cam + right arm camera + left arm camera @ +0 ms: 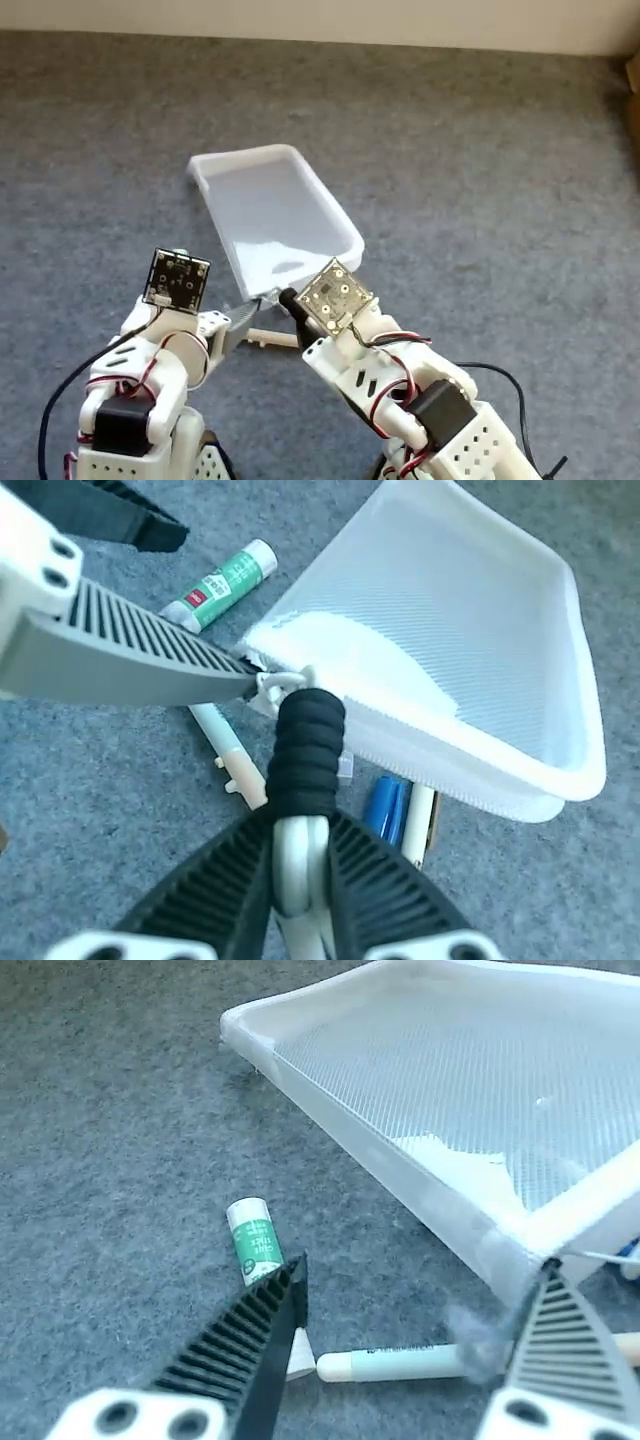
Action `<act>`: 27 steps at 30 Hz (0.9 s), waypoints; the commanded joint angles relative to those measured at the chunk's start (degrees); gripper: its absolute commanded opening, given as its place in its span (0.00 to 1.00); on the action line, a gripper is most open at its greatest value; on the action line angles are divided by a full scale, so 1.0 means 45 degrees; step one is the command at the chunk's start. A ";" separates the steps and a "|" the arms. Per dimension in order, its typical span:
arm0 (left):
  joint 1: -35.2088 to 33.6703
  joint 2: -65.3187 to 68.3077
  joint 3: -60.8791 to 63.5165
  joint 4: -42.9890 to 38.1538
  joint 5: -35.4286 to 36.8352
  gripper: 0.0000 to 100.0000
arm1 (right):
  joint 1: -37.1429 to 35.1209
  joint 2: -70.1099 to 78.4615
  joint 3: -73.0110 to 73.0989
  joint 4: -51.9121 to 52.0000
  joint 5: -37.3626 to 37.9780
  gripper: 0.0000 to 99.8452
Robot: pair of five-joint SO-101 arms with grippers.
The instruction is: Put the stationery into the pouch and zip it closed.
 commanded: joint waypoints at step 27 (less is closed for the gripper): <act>-0.0928 -0.0049 -0.0166 -0.1074 0.0137 0.01 | 0.2647 -0.0303 -0.0361 0.0420 -0.0137 0.01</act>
